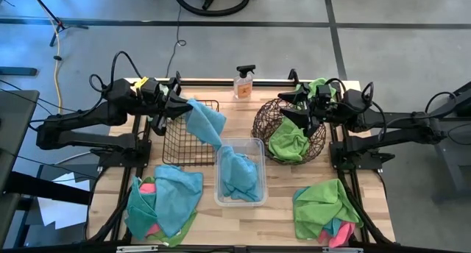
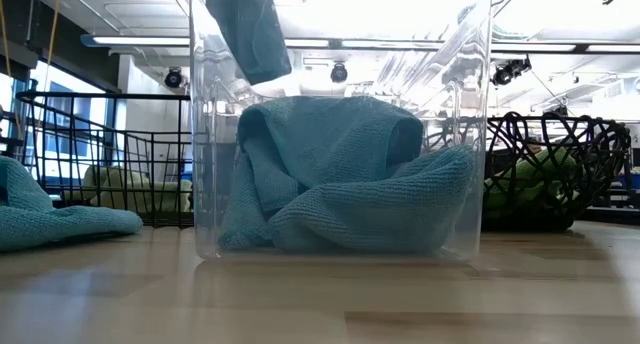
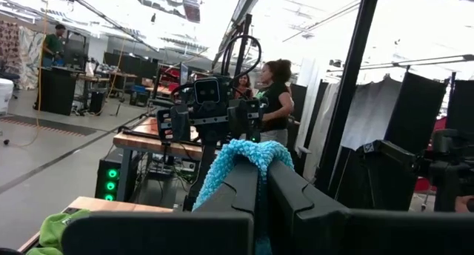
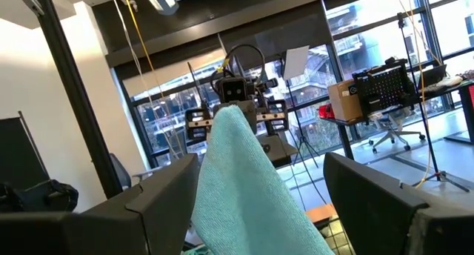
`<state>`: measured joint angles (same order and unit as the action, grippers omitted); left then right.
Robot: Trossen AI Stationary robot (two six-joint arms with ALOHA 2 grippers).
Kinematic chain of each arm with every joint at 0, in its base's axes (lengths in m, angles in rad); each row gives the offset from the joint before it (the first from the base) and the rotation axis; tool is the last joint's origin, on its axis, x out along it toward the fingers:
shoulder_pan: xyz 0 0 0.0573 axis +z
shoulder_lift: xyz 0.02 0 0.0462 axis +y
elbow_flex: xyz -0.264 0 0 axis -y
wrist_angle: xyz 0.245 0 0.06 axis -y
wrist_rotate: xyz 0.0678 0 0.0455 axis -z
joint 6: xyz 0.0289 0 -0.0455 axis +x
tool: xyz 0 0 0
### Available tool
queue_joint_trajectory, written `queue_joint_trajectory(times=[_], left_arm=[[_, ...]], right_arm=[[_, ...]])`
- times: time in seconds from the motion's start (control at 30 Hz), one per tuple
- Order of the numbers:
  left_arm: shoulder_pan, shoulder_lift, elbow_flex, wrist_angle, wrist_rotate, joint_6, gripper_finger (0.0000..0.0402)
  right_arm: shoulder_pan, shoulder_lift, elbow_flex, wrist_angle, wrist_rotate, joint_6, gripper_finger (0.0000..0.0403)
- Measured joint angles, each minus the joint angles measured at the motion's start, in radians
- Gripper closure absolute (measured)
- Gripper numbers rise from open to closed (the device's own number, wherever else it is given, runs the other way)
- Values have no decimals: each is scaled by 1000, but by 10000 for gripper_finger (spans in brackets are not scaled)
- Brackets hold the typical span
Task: Sort microfiber towel by color & place in baskets
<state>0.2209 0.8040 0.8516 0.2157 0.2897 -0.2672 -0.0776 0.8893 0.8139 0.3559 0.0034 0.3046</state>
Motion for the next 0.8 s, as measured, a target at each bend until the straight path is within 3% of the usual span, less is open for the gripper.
queue_joint_trajectory(times=[0.8], left_arm=[[0,-1,1,30,24,0,401]], right_arm=[[0,17,0,1,0,8,116]])
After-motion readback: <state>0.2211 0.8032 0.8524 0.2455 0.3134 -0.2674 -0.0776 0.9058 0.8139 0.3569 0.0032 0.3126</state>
